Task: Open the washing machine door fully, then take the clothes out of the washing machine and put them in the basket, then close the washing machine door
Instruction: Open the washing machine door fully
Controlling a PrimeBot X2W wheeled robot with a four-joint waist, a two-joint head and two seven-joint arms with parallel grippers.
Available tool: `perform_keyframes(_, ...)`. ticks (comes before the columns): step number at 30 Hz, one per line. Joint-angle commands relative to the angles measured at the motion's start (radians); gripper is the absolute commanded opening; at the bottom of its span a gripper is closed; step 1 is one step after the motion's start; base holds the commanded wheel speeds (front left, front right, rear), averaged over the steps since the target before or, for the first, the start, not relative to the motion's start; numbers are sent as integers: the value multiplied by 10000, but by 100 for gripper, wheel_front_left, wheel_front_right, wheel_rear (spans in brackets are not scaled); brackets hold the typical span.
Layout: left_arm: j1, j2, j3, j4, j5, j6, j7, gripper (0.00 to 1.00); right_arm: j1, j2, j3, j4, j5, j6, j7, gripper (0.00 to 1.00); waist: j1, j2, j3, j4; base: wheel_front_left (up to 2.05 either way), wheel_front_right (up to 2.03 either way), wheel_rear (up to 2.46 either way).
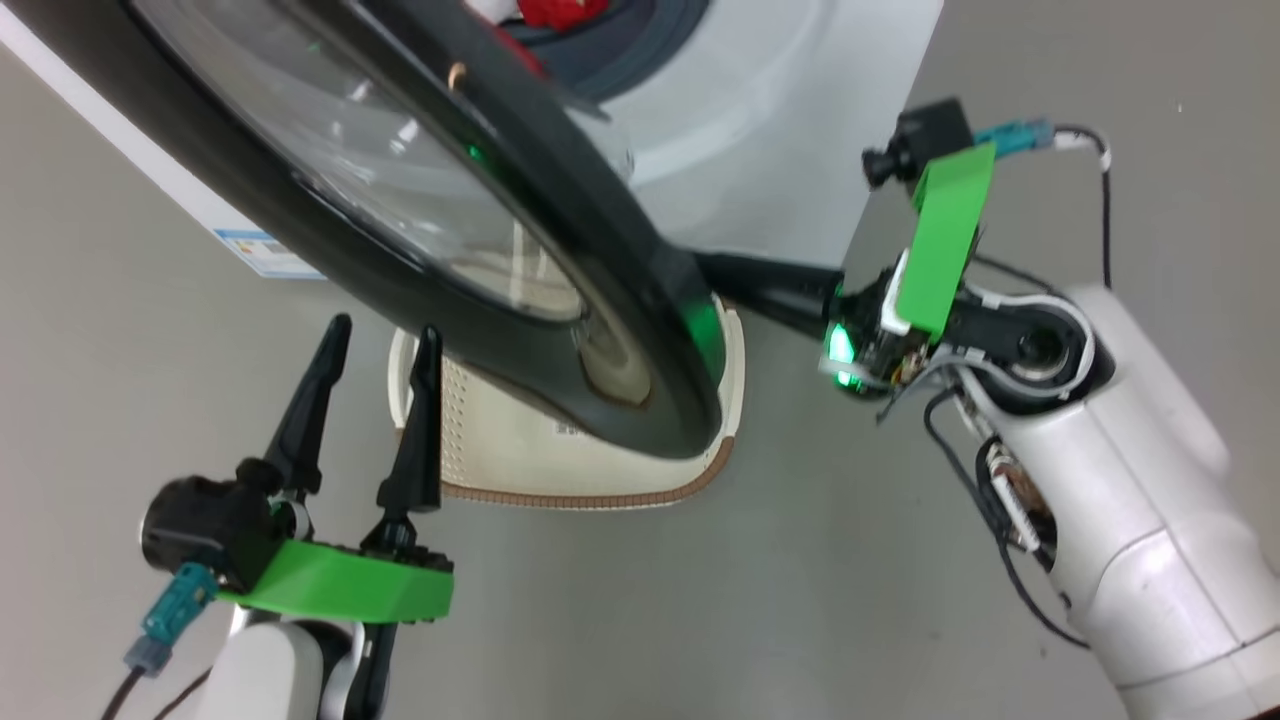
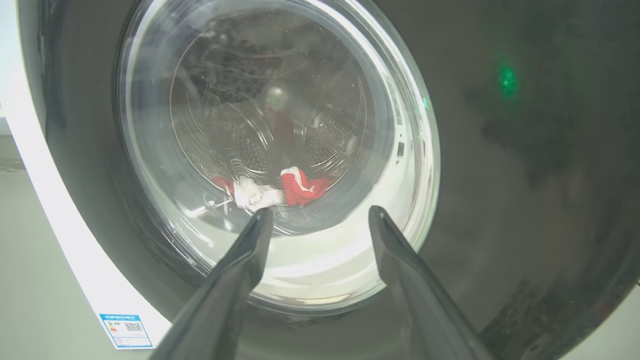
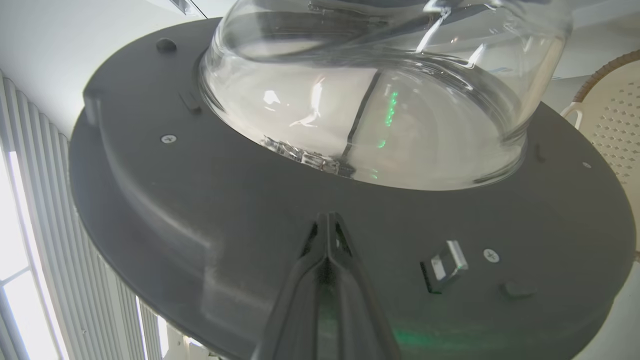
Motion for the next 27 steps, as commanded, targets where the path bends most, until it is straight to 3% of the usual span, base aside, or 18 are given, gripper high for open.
perform_keyframes(1, 185, 187, 357, -180, -43, 53, -48, 100, 250, 291, 145, -357, -33, 77, 51, 0, 0, -1, -345, 138, 0, 0, 0)
perform_keyframes(27, 1462, 187, 86, 173, -103, 331, -48, 100, 2057, 318, 2088, -615, 829, 77, -860, 0, 0, -1, -2574, 1970, 0, 0, 0)
